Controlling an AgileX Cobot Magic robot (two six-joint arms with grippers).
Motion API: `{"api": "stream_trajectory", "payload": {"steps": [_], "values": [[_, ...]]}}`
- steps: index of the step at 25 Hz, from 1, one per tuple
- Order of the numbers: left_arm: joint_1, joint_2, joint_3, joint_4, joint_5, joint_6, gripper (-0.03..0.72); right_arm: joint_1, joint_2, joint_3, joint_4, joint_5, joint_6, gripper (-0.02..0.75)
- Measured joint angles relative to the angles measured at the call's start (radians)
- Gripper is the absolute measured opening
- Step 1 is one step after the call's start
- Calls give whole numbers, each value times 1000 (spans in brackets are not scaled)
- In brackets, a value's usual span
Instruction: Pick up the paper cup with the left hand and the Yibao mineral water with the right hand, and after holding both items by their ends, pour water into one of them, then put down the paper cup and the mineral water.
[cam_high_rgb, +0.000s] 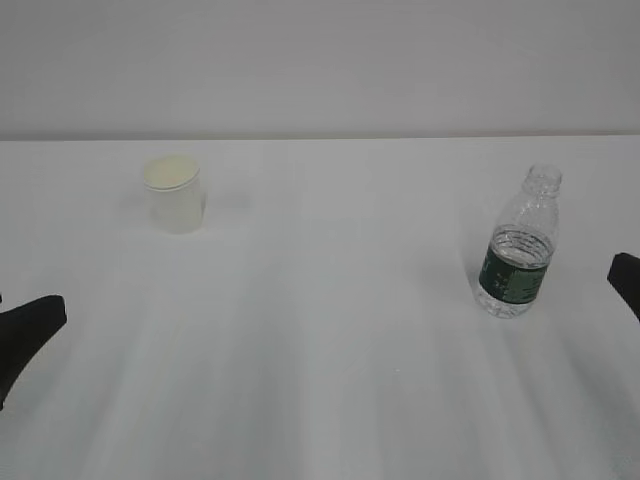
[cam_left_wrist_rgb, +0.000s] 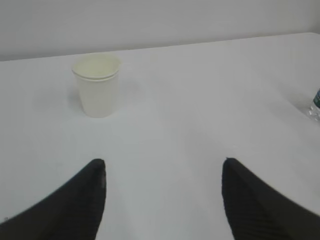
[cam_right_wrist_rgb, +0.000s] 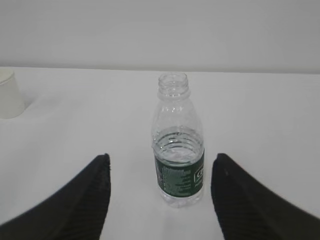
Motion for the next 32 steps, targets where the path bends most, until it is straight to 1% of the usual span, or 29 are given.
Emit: {"api": "stream_trajectory", "payload": {"steps": [10,14,17,20,23,27,32], "values": [[-2,0,86,13,-63,-95,522,0,0,87,-4,-90,48,480],[-2,4,104,90,-97,-136,522,0,0,89,-25,-96,53,480],[-2,37,104,180,-125,-167,522,0,0,89,-73,-118,73,480],[-2,109,104,251,-165,-181,522,0,0,89,-119,-128,90,480],[-2,206,104,303,-226,-185,523,0,0,89,-136,-130,96,480],[-2,331,104,322,-331,-187,523,0,0,89,-140,-130,100,480],[-2,407,104,324,-487,-189,523,0,0,89,-140,-130,112,480]]}}
